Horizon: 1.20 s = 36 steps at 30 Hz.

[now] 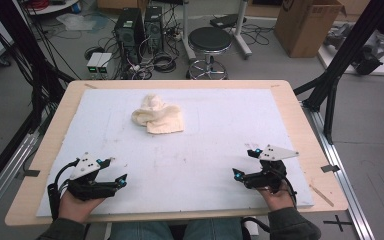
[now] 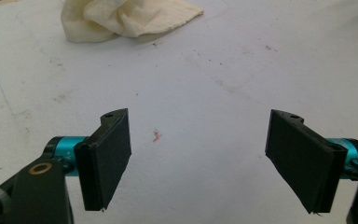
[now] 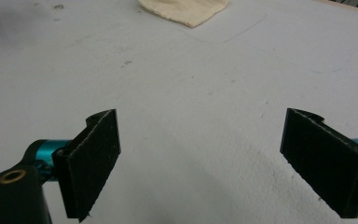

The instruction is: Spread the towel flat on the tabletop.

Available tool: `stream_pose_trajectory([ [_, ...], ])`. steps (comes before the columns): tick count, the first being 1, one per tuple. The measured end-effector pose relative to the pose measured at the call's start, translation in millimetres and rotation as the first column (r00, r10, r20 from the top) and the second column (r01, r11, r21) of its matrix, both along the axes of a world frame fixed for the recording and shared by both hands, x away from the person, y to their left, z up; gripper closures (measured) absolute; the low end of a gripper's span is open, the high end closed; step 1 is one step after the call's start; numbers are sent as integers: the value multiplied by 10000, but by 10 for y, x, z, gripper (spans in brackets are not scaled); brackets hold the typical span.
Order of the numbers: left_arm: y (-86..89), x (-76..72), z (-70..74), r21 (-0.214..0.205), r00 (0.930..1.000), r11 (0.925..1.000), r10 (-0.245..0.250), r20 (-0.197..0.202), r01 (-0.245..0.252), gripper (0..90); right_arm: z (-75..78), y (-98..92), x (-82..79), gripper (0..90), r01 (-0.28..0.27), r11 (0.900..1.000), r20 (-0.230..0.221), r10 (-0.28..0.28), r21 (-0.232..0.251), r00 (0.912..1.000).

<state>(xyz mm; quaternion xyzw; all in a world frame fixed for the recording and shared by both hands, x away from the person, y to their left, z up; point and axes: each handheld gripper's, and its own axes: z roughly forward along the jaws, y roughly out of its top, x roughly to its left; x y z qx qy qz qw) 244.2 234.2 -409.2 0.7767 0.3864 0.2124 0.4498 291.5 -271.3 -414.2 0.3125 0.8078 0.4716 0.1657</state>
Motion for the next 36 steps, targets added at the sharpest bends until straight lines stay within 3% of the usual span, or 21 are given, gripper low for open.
stream_pose_trajectory([
  [36,-23,36,-11,-93,9999,9998,-152,-50,152,234,27,-27,-22,112,98,9999,191,-100,125,9998],
])
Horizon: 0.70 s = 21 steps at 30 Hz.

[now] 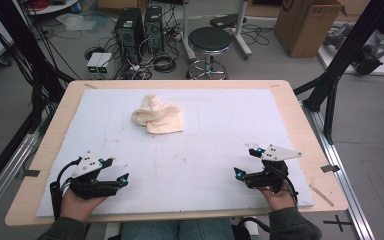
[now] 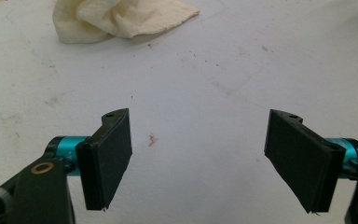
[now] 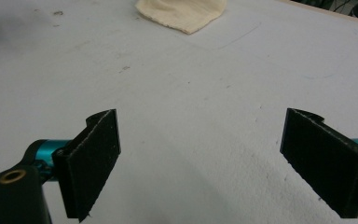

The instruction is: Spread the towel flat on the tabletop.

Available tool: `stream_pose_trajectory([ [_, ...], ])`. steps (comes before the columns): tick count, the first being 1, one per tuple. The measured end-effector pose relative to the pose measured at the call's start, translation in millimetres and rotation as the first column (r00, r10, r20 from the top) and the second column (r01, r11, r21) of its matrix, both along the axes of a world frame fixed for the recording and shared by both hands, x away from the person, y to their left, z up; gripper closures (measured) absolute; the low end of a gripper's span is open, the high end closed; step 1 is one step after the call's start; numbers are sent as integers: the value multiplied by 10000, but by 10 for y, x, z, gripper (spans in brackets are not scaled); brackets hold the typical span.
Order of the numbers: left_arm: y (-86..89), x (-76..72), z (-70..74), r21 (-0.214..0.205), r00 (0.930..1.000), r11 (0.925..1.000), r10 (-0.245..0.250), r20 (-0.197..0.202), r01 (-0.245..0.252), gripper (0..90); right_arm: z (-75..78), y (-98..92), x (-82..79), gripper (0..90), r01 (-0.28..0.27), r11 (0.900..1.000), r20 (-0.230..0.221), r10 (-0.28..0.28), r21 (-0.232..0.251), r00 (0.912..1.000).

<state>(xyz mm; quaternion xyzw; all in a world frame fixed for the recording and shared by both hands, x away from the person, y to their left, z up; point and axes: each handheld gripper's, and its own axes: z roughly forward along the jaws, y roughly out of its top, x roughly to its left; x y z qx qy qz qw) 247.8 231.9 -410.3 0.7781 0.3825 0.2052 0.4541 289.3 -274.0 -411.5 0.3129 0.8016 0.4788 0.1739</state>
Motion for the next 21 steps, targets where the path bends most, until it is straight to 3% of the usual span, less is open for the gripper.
stream_pose_trajectory([
  [21,-19,21,40,-178,9999,9998,-92,56,93,234,0,5,3,112,-13,10000,66,13,-14,10000],
])
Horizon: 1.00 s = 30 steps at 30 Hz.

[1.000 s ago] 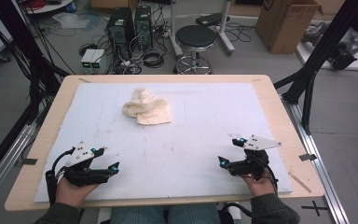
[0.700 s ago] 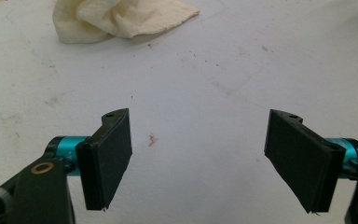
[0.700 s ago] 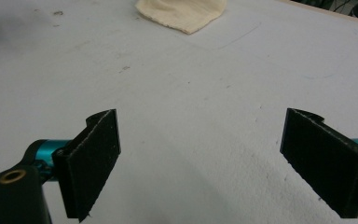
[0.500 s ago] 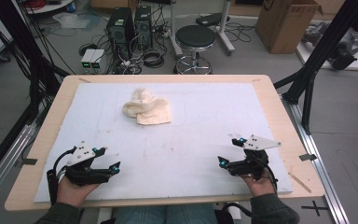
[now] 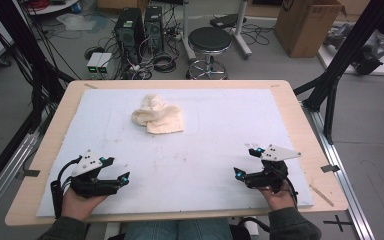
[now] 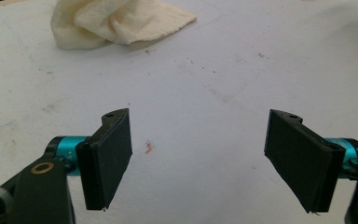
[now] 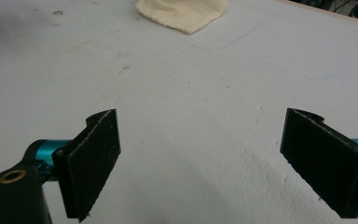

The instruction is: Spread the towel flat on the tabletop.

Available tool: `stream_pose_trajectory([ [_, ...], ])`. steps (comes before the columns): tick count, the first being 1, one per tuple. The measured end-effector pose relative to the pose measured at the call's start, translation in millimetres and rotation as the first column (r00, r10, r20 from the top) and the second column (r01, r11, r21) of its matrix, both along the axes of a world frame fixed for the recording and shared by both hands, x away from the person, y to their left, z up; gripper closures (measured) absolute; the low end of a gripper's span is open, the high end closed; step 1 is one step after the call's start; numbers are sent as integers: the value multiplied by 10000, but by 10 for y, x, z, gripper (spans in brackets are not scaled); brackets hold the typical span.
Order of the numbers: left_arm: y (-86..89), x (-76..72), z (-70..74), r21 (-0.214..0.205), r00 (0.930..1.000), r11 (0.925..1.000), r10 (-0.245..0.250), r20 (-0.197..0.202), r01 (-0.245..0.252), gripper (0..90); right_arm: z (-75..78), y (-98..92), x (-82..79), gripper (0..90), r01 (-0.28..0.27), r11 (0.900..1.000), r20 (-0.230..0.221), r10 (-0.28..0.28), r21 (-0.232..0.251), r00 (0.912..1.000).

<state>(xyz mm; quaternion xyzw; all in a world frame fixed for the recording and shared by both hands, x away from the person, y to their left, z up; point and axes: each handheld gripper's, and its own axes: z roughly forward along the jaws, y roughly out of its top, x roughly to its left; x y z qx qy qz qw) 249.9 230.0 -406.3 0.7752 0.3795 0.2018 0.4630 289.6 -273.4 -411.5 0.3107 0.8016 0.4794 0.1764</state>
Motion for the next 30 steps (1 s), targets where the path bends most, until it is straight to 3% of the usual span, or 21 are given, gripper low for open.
stream_pose_trajectory([
  [7,-67,30,21,60,9999,9999,-156,62,156,236,9,2,-36,112,-6,10000,-5,6,-31,10000],
  [19,-169,222,105,-26,9987,9987,-506,-29,506,270,17,-59,-69,112,178,9998,110,-178,23,9998],
  [30,-329,681,261,-41,9994,9996,-275,-215,274,292,28,-57,-56,112,142,9999,203,-142,20,9997],
])
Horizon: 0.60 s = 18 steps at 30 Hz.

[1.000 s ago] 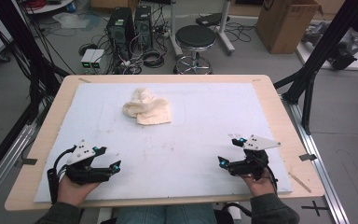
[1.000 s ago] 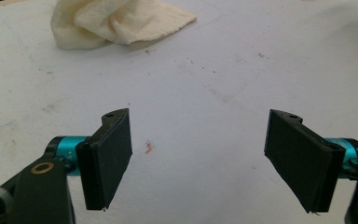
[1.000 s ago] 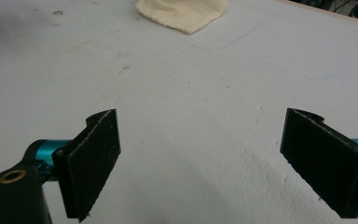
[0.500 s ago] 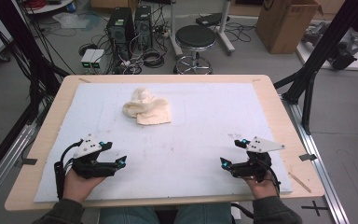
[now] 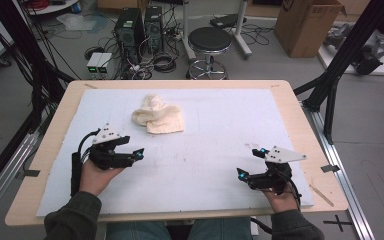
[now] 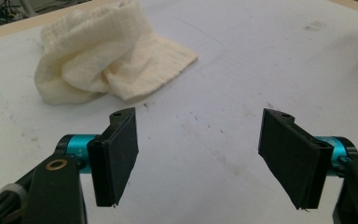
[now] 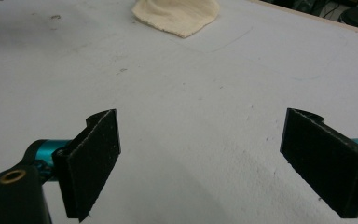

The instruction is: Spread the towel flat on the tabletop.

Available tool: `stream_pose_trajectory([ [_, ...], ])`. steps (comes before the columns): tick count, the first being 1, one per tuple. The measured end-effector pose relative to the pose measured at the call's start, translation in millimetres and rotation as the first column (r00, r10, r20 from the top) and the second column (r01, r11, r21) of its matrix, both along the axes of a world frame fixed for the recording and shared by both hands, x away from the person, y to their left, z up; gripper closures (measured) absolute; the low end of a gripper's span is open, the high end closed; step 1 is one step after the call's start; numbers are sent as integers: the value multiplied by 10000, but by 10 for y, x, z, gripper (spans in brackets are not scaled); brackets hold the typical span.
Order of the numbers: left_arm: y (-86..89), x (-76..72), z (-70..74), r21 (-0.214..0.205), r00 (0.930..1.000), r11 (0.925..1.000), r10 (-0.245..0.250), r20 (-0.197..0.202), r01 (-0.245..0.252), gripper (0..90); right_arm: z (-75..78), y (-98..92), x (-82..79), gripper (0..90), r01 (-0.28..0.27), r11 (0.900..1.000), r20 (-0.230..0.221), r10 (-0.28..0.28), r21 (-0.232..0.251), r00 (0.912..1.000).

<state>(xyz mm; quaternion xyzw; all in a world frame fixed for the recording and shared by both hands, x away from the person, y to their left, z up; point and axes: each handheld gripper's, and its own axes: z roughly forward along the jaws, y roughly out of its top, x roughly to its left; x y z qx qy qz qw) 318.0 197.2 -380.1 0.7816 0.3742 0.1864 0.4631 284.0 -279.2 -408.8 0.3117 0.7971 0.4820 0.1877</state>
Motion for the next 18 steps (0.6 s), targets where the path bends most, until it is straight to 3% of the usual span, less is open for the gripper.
stream_pose_trajectory([
  [2,-40,177,41,19,9997,9997,225,-89,-224,293,-5,19,10,112,-73,10000,-99,73,-44,9999],
  [3,-40,177,41,19,9997,9997,225,-89,-224,292,-8,26,20,112,-95,9999,-54,95,-59,9999],
  [4,-60,297,60,110,9994,9994,318,-150,-316,292,-9,30,28,112,-144,9999,-46,144,-72,9999],
  [5,-60,297,60,110,9994,9994,318,-150,-316,292,-10,33,35,112,-159,9998,-32,159,-78,9999],
  [8,-103,507,88,-59,9974,9979,650,-312,-652,293,-10,38,45,112,-200,9998,-88,200,-4,9998],
  [18,-250,905,150,-103,9932,9939,1097,-377,-1102,312,-15,40,68,112,-321,9994,-94,322,113,9994],
])
